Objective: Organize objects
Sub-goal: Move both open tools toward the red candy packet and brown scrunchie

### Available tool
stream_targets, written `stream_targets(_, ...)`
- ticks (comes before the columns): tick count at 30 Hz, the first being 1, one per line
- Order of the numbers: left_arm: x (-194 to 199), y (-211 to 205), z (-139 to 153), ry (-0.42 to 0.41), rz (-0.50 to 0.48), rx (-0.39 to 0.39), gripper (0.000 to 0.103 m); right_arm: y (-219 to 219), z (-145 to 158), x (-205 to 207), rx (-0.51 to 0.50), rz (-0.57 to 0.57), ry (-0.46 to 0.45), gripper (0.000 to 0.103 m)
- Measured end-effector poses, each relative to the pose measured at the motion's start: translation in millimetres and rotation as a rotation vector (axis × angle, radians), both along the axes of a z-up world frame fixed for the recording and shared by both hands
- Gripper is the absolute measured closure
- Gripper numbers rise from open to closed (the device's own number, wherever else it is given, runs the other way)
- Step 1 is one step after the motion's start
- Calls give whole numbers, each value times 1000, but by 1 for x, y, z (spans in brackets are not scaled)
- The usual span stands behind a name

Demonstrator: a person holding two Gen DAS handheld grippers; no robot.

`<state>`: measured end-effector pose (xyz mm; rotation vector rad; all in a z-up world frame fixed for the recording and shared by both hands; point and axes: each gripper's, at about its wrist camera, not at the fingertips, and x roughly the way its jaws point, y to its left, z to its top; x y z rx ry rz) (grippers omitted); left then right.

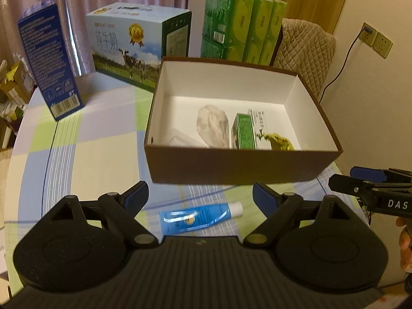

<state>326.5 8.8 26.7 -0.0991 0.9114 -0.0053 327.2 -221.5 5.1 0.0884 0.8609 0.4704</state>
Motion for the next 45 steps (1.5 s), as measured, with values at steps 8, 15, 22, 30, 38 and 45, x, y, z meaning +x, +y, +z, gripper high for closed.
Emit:
stream_targets(8,-27,-3,-13,48,9,0,17,0,-9,-19,-9,35,29,35)
stream_targets(15,-41,-4,-22,79,34,-3,17,4,-18,-33,-22,70,60,35)
stream_targets(22,-54,1,-33,117,75,-8,17,8,-35,-44,-28,100,108,35)
stream_targets(30,-70,9,-50,164,129,-18,17,16,-51,-52,-45,138,146,35)
stream_targets(38,-80,17,-71,213,169,-10,17,33,-70,-57,-60,185,178,35)
stream_targets(45,-82,28,-81,234,198,-6,17,59,-82,-59,-68,256,185,35)
